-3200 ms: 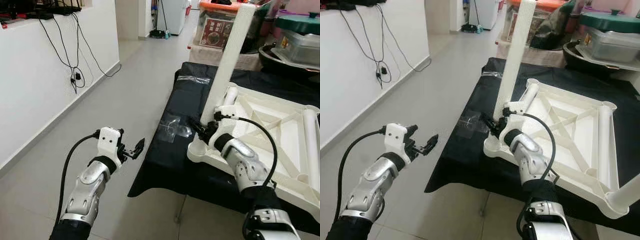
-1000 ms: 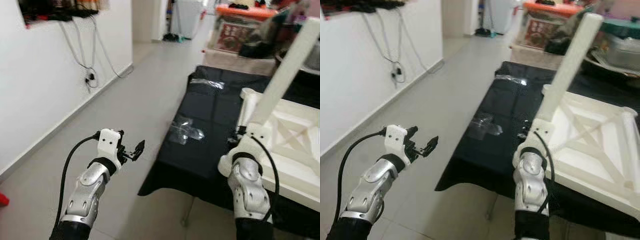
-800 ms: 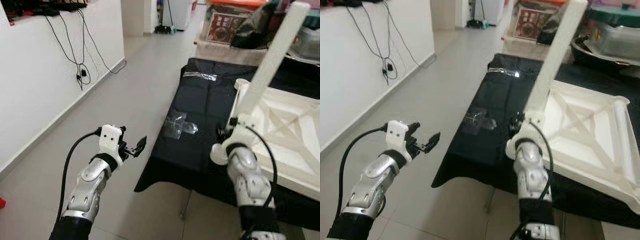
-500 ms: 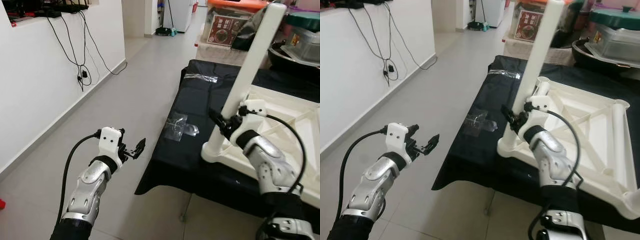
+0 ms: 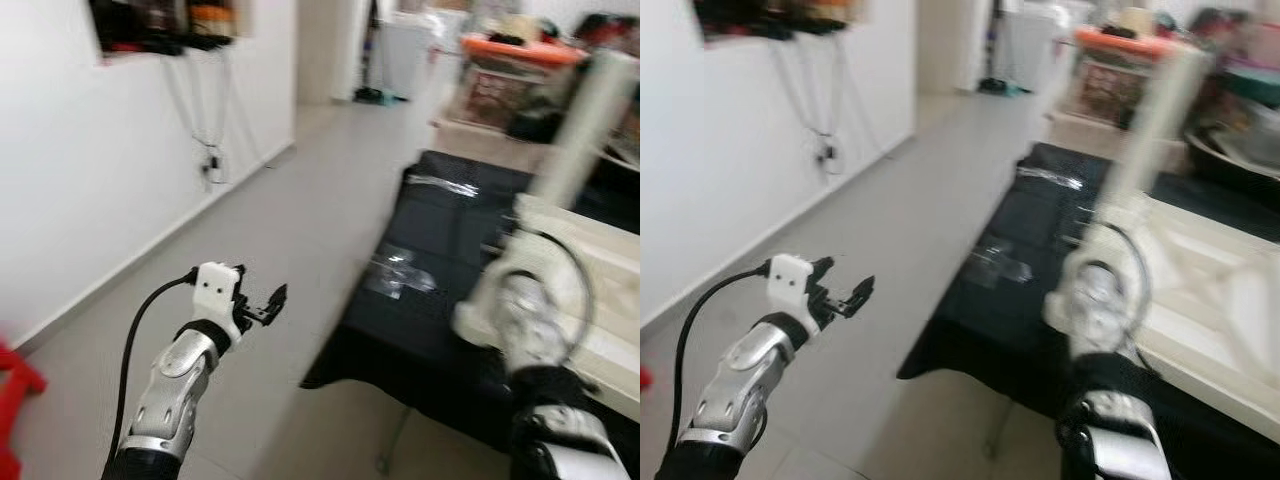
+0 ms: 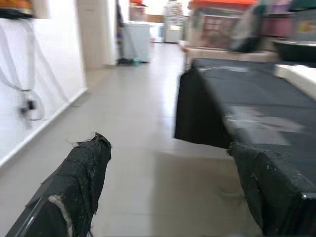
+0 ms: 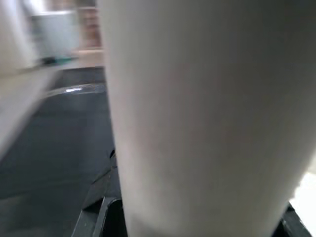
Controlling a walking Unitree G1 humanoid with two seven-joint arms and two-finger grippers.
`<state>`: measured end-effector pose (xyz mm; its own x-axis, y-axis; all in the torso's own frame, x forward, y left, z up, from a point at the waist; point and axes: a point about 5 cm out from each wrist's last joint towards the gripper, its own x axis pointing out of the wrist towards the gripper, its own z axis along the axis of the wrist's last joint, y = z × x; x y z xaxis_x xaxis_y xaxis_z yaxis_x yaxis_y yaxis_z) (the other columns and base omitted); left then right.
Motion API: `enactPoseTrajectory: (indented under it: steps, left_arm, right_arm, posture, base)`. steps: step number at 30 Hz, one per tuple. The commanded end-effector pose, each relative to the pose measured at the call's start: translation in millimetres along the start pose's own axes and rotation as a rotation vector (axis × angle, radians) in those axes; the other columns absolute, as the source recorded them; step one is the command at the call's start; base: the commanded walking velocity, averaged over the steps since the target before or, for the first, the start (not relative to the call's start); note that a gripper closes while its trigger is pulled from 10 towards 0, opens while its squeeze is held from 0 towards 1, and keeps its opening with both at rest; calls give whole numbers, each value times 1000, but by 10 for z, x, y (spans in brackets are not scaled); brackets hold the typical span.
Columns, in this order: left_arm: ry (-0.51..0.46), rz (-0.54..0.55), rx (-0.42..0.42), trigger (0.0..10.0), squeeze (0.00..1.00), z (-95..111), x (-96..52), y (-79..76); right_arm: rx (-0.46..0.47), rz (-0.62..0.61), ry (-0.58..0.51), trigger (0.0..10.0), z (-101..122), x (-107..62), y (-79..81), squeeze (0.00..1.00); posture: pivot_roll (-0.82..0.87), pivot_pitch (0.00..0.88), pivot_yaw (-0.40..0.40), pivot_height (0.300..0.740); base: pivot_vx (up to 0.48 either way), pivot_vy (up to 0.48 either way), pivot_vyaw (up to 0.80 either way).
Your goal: Building children table
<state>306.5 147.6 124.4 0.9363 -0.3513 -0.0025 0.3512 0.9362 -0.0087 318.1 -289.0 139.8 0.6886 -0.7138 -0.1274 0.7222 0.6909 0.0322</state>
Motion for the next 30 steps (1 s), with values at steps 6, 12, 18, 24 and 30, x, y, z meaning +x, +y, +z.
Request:
enactPoseTrajectory:
  steps: [6,12,18,24,30]
  left_arm:
    - [6,-40,12,10000,0,19,66,-63]
    - [5,-43,8,10000,0,21,70,-71]
    - [2,-31,10,10000,0,32,73,-29]
    - [2,-27,10,10000,0,9,56,-53]
    - [-2,-25,13,10000,0,20,72,-53]
  right_arm:
    - [-133,127,232,10000,-530,-273,136,0]
    - [15,362,131,10000,-315,-305,457,1000]
    - [23,661,72,10000,96,-123,646,0]
    - [19,1076,-7,10000,246,-174,643,0]
    - [46,1079,24,0,120,-176,699,0]
  posture:
    - [86,0,-62,740]
    - [87,0,-61,740]
    - [99,0,-77,740]
    - [102,0,-81,740]
    - [114,0,-87,740]
  base:
    - [0,0,0]
    - [0,0,0]
    - [0,0,0]
    - [0,0,0]
    - [0,0,0]
